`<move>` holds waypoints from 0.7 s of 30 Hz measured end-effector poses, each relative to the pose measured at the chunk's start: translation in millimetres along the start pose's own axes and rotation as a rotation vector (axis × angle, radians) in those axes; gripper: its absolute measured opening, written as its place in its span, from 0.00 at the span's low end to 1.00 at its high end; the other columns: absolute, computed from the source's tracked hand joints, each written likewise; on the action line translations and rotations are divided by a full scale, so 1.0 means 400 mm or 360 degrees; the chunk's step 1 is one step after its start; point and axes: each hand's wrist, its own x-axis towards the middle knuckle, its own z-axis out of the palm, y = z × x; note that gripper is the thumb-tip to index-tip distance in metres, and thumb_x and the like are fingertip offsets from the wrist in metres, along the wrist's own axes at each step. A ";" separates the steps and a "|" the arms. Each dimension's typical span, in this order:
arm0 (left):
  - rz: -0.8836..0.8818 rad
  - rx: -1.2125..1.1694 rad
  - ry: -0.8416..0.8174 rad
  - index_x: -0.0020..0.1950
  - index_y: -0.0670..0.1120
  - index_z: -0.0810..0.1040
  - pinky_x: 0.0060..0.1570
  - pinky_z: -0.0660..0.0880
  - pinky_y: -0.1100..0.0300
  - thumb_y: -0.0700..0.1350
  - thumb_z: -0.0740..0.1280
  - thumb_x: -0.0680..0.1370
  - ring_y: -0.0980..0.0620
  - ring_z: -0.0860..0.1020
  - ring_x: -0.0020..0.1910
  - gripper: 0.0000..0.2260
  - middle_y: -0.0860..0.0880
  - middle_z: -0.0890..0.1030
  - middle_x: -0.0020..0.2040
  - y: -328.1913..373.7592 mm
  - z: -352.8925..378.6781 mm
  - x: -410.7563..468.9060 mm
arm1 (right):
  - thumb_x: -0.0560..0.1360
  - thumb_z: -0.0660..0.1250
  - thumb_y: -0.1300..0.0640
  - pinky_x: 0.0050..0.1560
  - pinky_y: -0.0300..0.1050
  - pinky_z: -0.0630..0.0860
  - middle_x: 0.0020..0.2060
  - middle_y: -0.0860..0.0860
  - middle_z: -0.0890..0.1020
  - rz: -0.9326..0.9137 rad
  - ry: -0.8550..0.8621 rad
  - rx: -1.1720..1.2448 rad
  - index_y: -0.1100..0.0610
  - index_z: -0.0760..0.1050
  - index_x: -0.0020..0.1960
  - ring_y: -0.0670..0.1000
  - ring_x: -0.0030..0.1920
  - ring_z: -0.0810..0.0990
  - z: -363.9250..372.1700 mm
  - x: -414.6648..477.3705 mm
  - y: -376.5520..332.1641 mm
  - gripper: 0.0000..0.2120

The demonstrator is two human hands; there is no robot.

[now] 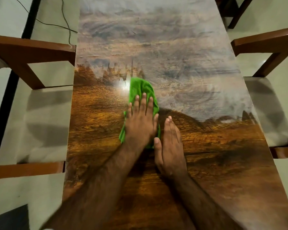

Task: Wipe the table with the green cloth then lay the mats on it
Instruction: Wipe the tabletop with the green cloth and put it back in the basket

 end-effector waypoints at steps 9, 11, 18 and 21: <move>0.0084 -0.0023 -0.0026 0.91 0.49 0.47 0.86 0.48 0.38 0.61 0.43 0.88 0.42 0.46 0.90 0.32 0.44 0.46 0.91 0.027 -0.009 0.032 | 0.88 0.51 0.46 0.87 0.63 0.55 0.90 0.52 0.52 0.0065 0.0133 0.0403 0.61 0.50 0.90 0.55 0.90 0.50 -0.033 -0.021 0.003 0.35; 0.0081 -0.0044 0.0045 0.91 0.48 0.50 0.86 0.50 0.38 0.61 0.45 0.88 0.41 0.49 0.90 0.33 0.44 0.49 0.91 0.024 -0.023 0.154 | 0.88 0.53 0.46 0.87 0.63 0.56 0.90 0.51 0.53 0.0053 0.0153 0.0404 0.60 0.51 0.90 0.55 0.90 0.51 -0.035 -0.022 0.004 0.34; 0.0027 -0.0027 0.0098 0.90 0.46 0.53 0.86 0.50 0.38 0.60 0.48 0.88 0.39 0.52 0.89 0.32 0.42 0.53 0.90 0.071 -0.023 0.293 | 0.87 0.60 0.51 0.84 0.58 0.63 0.84 0.57 0.69 0.0198 0.0393 0.0154 0.62 0.69 0.83 0.59 0.84 0.66 -0.075 -0.006 0.039 0.27; 0.0065 -0.0042 0.0098 0.90 0.46 0.52 0.86 0.50 0.38 0.60 0.47 0.89 0.40 0.51 0.89 0.32 0.43 0.51 0.90 0.066 -0.020 0.178 | 0.85 0.61 0.49 0.81 0.63 0.66 0.81 0.59 0.73 0.0324 0.0307 -0.0416 0.60 0.73 0.80 0.63 0.81 0.68 -0.175 0.004 0.164 0.27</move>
